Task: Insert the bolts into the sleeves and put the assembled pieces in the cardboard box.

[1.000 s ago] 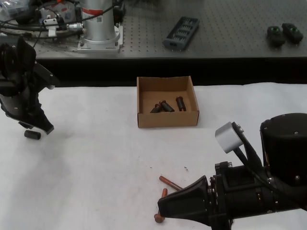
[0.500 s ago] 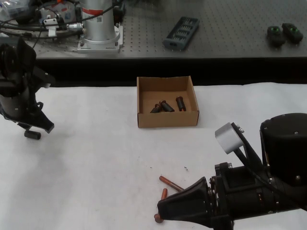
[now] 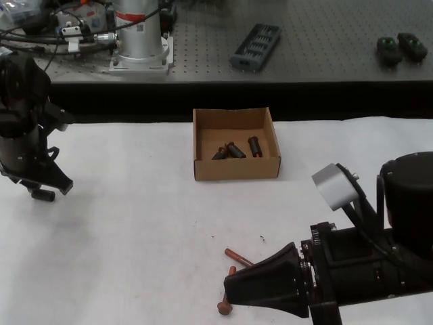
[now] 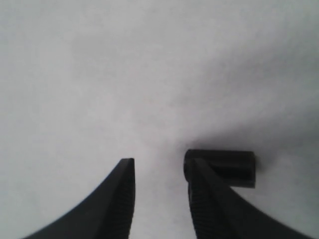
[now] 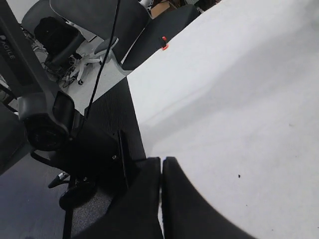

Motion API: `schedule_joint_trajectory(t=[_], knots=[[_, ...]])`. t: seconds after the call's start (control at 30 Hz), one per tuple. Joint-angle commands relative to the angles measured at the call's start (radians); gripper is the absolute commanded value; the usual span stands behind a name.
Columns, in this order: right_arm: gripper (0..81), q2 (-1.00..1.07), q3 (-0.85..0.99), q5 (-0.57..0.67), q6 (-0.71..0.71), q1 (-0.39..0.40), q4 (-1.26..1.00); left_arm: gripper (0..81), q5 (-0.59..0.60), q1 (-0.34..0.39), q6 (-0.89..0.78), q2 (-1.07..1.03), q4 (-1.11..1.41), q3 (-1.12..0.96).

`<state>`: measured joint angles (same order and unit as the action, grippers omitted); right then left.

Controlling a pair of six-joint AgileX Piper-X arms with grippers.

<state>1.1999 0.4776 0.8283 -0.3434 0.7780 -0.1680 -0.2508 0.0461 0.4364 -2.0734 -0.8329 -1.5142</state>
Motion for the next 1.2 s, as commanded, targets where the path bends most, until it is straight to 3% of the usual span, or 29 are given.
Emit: schedule_joint_trajectory(t=[0.0,0.4,0.57,0.9,1.17], knots=[[2.2,-0.017,0.002,0.013,0.007,0.004,-0.01,27.6,0.026,0.003,-0.021,-0.039,-0.05,0.003],[2.2,-0.016,-0.039,0.013,0.007,0.004,-0.022,27.6,0.039,0.012,-0.109,-0.036,-0.248,0.003],[2.2,-0.016,-0.06,-0.001,0.007,0.004,-0.025,27.6,0.214,0.016,-0.191,0.015,-0.229,0.003],[2.2,-0.016,-0.059,-0.052,0.025,0.004,-0.025,27.6,0.211,0.032,-0.238,0.181,0.03,0.003],[2.2,-0.016,-0.059,-0.052,0.023,0.004,-0.025,27.6,0.165,0.032,-0.243,0.138,0.052,0.003]])
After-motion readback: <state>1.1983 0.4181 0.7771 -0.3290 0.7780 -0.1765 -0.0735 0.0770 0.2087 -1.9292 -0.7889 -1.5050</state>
